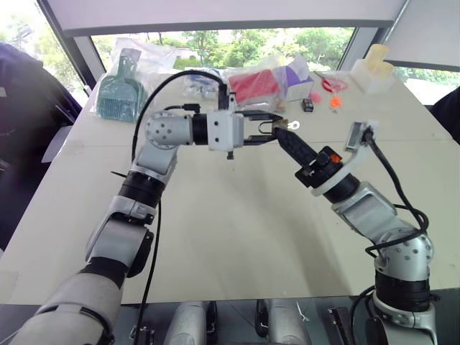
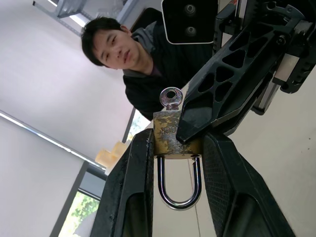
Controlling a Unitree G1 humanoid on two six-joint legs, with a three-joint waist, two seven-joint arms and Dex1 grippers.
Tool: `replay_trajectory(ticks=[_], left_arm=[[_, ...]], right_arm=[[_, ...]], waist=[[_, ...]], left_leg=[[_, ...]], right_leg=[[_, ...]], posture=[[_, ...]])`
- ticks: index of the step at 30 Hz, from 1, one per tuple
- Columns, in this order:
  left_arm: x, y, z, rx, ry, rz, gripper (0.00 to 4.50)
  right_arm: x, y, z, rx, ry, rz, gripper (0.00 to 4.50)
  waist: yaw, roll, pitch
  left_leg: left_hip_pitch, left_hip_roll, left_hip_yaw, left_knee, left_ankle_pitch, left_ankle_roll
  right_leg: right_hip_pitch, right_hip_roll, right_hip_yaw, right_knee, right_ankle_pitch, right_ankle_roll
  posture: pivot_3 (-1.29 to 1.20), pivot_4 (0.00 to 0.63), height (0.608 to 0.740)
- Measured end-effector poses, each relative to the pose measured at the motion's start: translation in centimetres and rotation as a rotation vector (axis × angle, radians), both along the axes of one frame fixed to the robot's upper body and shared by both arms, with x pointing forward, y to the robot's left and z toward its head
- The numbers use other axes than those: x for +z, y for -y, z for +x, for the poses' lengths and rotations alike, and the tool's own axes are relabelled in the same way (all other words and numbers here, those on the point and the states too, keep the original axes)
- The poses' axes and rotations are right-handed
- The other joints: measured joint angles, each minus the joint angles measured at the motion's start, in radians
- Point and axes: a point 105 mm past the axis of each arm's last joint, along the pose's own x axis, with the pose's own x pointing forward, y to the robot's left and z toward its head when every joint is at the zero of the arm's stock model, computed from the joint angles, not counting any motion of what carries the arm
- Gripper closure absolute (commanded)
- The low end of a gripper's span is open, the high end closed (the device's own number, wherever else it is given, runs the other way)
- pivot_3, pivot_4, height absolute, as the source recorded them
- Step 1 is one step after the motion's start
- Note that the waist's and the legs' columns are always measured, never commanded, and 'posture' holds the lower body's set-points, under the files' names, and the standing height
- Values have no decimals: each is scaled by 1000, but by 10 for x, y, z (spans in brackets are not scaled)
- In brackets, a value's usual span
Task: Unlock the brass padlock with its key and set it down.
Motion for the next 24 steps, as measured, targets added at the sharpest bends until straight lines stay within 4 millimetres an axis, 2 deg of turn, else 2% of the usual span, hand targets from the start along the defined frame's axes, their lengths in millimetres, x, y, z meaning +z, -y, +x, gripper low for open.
replay_trajectory(ticks=[5, 8, 13, 18, 24], left_arm=[[1, -8, 2, 16, -52, -3, 482], [2, -14, 5, 30, -133, 7, 482], [-14, -20, 3, 30, -308, 67, 482], [-12, -25, 0, 38, -367, 76, 482], [-3, -33, 16, 109, -417, -21, 482]], right_arm=[[-5, -7, -1, 23, -13, -16, 4472], [-7, -9, -1, 26, -16, -29, 4472], [-6, -7, 1, -1, -6, -34, 4472], [-6, -7, 2, -6, -4, -31, 4472], [-7, -6, 3, -13, -4, -38, 4472]], waist=[[0, 0, 0], [1, 0, 0], [-2, 0, 0], [0, 0, 0], [0, 0, 0]], left_leg=[[0, 0, 0, 0, 0, 0], [0, 0, 0, 0, 0, 0], [0, 0, 0, 0, 0, 0], [0, 0, 0, 0, 0, 0], [0, 0, 0, 0, 0, 0]], right_leg=[[0, 0, 0, 0, 0, 0], [0, 0, 0, 0, 0, 0], [0, 0, 0, 0, 0, 0], [0, 0, 0, 0, 0, 0], [0, 0, 0, 0, 0, 0]], posture=[[0, 150, 735], [0, 150, 735], [0, 150, 735], [0, 150, 735], [0, 150, 735]])
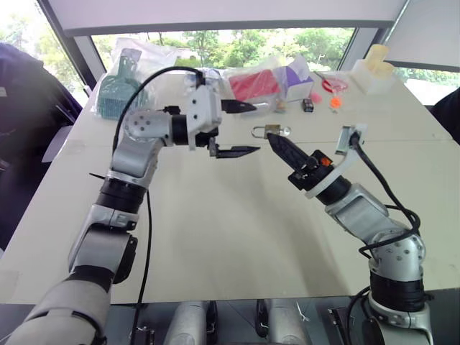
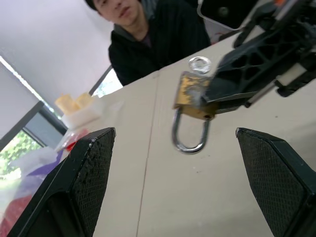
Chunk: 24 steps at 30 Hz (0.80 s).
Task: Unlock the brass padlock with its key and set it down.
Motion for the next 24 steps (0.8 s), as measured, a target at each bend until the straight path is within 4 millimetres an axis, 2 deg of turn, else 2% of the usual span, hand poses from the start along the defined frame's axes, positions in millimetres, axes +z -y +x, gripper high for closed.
replay_trajectory(ticks=[24], left_arm=[[-1, 14, 23, 57, 65, -46, 482]], right_arm=[[-5, 1, -2, -3, -11, -2, 4472]], waist=[[0, 0, 0]], left_leg=[[0, 0, 0, 0, 0, 0]], right_leg=[[0, 0, 0, 0, 0, 0]], posture=[[0, 150, 735]])
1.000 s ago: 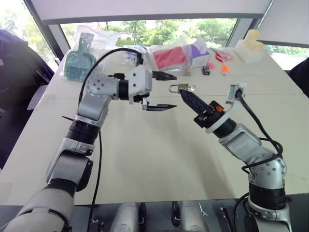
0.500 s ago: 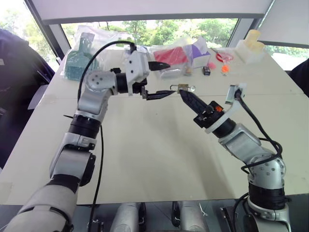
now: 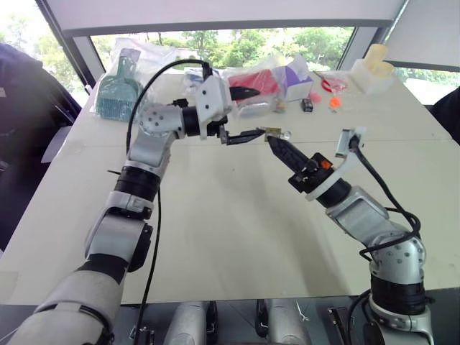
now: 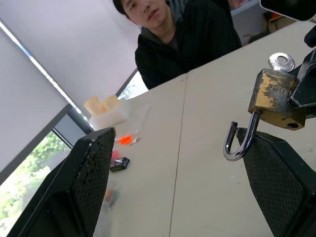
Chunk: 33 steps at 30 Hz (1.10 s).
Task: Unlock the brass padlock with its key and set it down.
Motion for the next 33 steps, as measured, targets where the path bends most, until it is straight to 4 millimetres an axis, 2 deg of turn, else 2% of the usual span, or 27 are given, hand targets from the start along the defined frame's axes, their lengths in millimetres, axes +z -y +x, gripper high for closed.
replay_trajectory(ticks=[14, 16, 18, 20, 22, 24, 29, 33], left_arm=[[3, -1, 7, 44, 27, -22, 482], [0, -6, 9, 57, 14, -4, 482], [-14, -17, 11, 82, -36, 38, 482], [-38, -36, 11, 112, -136, 101, 482], [-68, -58, 4, 130, -286, 157, 482], [-81, -67, -6, 120, -388, 172, 482], [-89, -78, -45, 87, -535, 188, 482], [-99, -80, -60, 116, -609, 166, 482]], right_arm=[[-1, -1, -3, 5, 1, 1, 4472], [-1, -1, -3, 5, 0, 1, 4472], [-5, -1, -2, 3, -19, -8, 4472], [-18, 1, 3, -7, -84, -32, 4472], [-41, 5, 11, -28, -197, -59, 4472], [-59, 6, 16, -32, -283, -72, 4472], [-93, 4, 38, -31, -485, -44, 4472], [-106, -1, 50, -11, -560, -74, 4472]], waist=[[0, 0, 0], [-1, 0, 0], [-3, 0, 0], [-11, 0, 0], [-22, 0, 0], [-22, 0, 0], [-26, 1, 0], [-22, 1, 0]], left_leg=[[0, 0, 0, 0, 0, 0], [0, 0, 0, 0, 0, 0], [1, 0, 0, 0, 0, 0], [1, 0, 0, 0, 0, 0], [1, 1, 0, -1, 0, 0], [0, 1, 0, -1, 0, 0], [1, 0, 0, 0, 0, 0], [1, 0, 0, 0, 0, -1]], right_leg=[[0, 0, 0, 0, 0, 0], [0, 0, 0, 0, 0, 0], [0, 0, 0, 0, 0, 0], [0, 0, 0, 1, 0, 0], [-1, 0, 0, 3, 0, 0], [-1, 0, 0, 4, 0, 0], [0, 0, 2, 3, 0, 0], [-1, 0, 1, 2, 0, 0]], posture=[[0, 150, 735], [0, 150, 735], [0, 150, 735], [0, 150, 735], [0, 150, 735], [0, 150, 735], [0, 150, 735], [0, 150, 735]])
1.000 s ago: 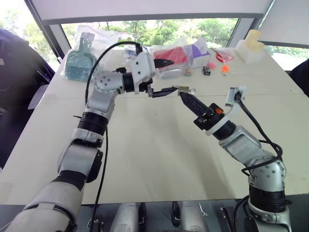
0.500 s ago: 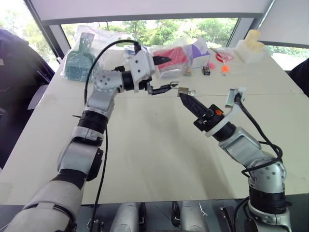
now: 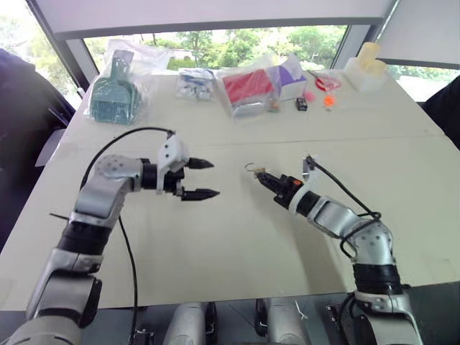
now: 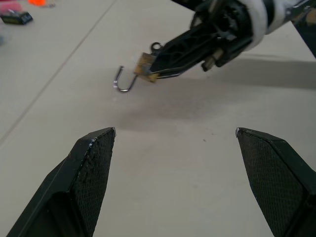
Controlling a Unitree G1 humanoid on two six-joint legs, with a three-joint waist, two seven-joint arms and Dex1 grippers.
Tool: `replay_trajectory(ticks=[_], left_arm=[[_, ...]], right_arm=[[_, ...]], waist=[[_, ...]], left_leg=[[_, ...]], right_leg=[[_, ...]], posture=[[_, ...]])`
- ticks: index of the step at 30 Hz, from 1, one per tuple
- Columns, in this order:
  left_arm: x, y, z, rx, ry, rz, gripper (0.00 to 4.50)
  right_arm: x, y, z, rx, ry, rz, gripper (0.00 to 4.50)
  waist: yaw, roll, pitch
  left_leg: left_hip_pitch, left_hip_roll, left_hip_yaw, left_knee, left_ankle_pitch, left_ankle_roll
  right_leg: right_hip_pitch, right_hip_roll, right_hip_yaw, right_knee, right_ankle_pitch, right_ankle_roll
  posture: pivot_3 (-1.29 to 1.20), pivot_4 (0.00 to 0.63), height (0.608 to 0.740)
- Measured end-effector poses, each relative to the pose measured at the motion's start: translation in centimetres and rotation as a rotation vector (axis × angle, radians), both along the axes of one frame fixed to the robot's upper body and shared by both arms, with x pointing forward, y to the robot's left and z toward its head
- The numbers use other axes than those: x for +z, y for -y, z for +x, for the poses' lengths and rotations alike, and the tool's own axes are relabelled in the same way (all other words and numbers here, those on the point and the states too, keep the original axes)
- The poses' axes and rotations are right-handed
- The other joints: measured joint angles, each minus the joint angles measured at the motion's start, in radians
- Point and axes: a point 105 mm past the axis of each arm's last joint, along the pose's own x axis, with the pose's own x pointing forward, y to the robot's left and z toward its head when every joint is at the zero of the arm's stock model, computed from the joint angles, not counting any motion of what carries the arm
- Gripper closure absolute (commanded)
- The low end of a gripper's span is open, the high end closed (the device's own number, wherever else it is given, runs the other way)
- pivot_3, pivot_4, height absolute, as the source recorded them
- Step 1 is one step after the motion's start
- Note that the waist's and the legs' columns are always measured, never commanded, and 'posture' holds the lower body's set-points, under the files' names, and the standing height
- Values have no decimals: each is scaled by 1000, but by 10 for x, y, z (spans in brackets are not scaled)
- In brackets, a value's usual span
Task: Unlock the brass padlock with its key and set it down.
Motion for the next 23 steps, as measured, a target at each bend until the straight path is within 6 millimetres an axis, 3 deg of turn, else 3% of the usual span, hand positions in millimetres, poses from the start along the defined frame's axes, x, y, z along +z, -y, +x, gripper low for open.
replay_trajectory(ticks=[3, 8, 12, 18, 23], left_arm=[[6, 0, -1, 37, 9, -12, 482], [7, 0, -2, 54, 13, -19, 444], [6, 0, -2, 55, 5, -22, 444], [5, 1, -3, 44, 6, -21, 444], [-1, -1, -4, 54, -14, -24, 444]], right_arm=[[-11, 1, 5, 14, -33, -88, 4472], [-16, 11, 3, 33, -33, -178, 2150], [-7, 20, -5, 60, 19, -229, 244], [-4, 44, -29, 84, 83, -424, 115], [17, 82, -72, 79, 226, -558, 115]], waist=[[1, 0, 0], [0, 0, 0], [0, 0, 0], [2, 0, 0], [21, 0, 0]], left_leg=[[0, 0, 0, 0, 0, 0], [0, 0, 0, 0, 0, 0], [0, 0, 0, 0, 0, 0], [0, 0, 0, 0, 0, 0], [0, 0, 1, -1, 0, 0]], right_leg=[[0, 0, 0, 0, 0, 0], [0, 0, 0, 0, 0, 0], [0, 0, 0, 0, 0, 0], [0, 0, 0, -1, 0, 0], [0, 0, 0, -3, 0, 0]], posture=[[0, 150, 735], [0, 150, 735], [0, 150, 735], [0, 150, 735], [0, 150, 735]])
